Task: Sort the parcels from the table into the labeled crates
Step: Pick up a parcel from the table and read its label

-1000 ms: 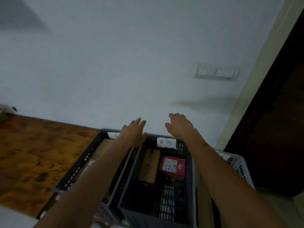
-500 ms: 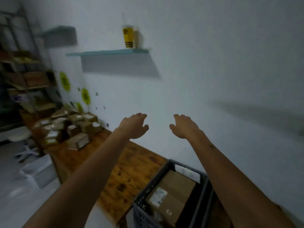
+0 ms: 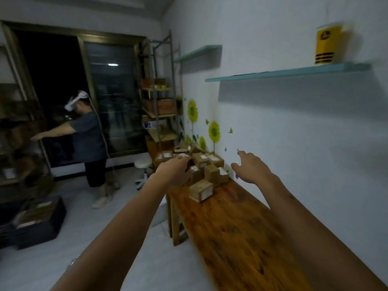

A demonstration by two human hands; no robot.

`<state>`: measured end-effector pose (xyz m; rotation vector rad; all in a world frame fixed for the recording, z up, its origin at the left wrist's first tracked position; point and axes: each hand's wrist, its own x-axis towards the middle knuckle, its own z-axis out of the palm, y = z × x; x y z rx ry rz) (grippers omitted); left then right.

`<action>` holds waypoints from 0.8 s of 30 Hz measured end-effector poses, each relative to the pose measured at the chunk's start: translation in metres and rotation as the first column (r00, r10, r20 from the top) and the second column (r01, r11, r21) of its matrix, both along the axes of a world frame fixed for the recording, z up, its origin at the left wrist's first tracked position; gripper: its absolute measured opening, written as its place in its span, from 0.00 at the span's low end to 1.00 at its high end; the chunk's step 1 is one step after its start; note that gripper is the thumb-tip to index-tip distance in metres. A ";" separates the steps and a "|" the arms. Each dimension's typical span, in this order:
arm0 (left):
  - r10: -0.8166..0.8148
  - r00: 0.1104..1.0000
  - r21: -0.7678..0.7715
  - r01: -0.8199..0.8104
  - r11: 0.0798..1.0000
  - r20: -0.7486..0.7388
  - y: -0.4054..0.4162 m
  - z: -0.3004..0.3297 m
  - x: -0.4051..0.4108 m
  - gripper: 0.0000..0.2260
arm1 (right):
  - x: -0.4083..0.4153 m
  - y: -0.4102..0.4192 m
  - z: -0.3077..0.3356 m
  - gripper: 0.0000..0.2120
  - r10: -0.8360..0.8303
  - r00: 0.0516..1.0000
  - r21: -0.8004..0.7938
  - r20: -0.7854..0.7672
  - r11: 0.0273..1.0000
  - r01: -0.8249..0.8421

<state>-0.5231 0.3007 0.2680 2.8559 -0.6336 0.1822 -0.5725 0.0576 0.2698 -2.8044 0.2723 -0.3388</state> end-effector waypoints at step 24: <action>0.053 0.988 -0.039 -0.059 0.997 -0.144 0.115 -0.111 0.566 0.26 | 0.566 0.117 -0.107 0.27 0.022 0.999 0.214 -0.043 0.977 -0.012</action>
